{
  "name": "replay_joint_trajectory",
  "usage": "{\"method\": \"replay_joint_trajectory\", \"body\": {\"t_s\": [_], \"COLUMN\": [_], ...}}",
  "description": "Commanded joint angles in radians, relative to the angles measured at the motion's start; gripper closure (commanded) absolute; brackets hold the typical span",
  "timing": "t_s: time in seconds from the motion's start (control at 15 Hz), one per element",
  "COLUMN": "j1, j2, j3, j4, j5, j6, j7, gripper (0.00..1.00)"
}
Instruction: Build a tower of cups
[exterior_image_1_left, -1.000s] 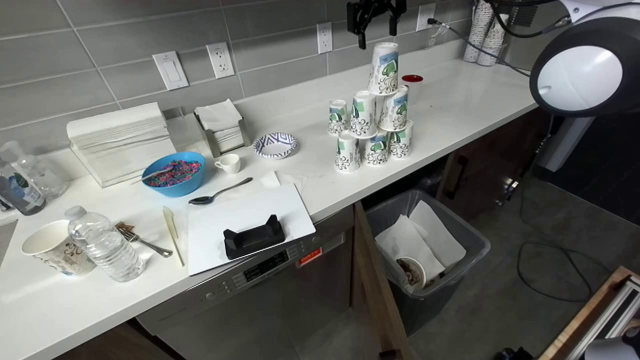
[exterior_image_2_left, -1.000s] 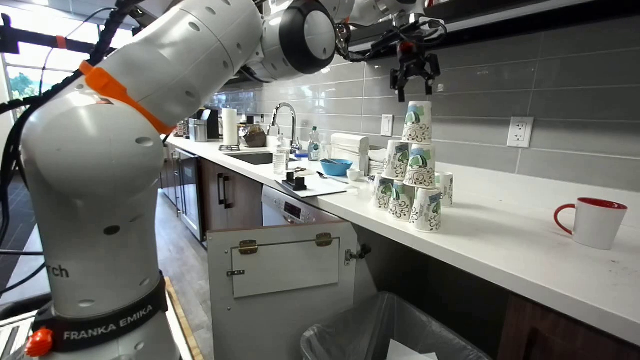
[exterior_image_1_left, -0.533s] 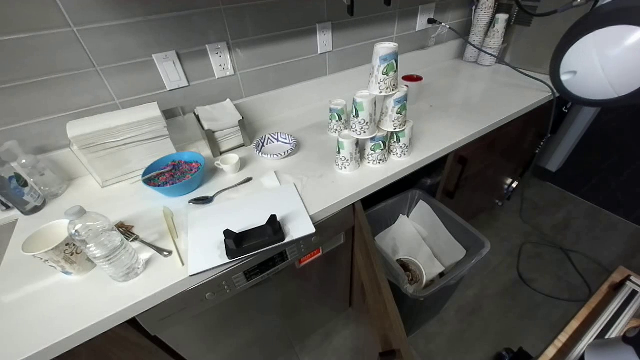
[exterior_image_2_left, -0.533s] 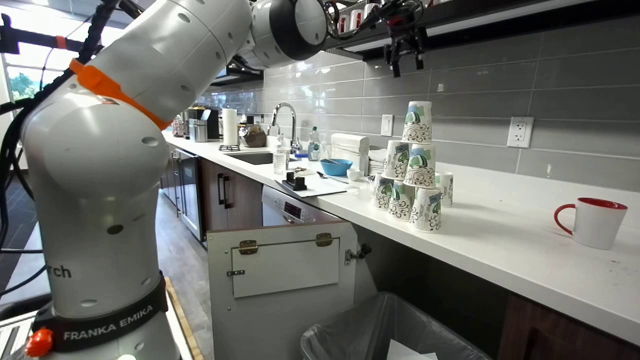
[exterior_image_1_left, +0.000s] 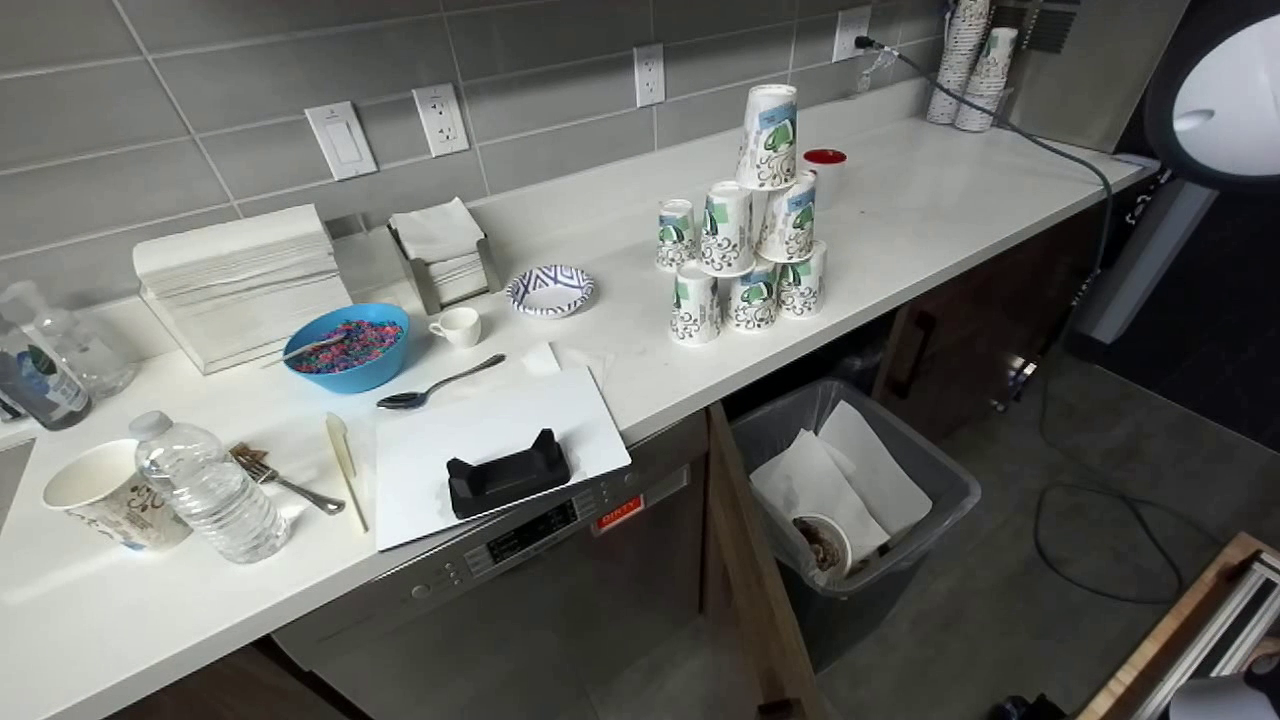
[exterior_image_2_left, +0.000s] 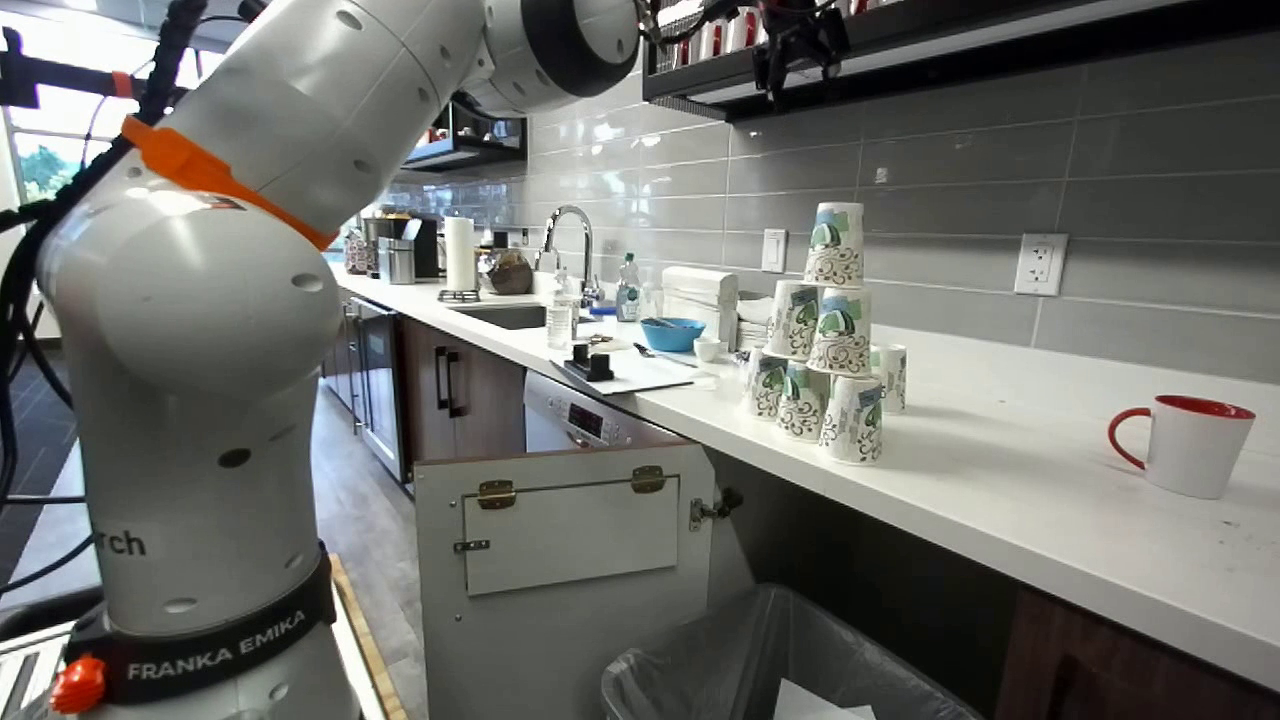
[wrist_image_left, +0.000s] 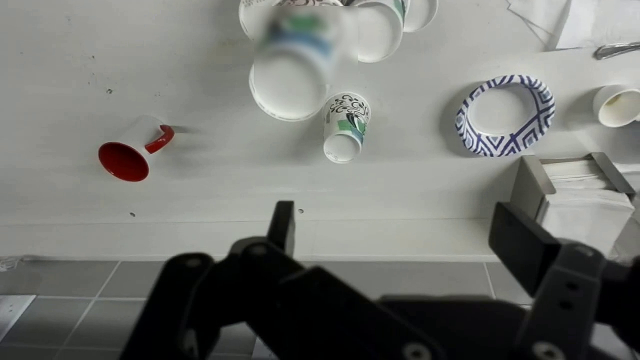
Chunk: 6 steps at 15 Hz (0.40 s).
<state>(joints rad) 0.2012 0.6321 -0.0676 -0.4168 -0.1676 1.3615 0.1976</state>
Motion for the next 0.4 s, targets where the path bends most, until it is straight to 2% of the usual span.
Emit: {"method": "replay_joint_trajectory", "body": {"t_s": [0.0, 0.33], "j1": [0.013, 0.008], "j2": [-0.029, -0.032], "j3": [-0.002, 0.002], "j4": [-0.007, -0.009], "j5": [-0.007, -0.001], "j6": [-0.019, 0.003], "j7": [0.015, 0.014], "gripper": [0.00, 0.00]}}
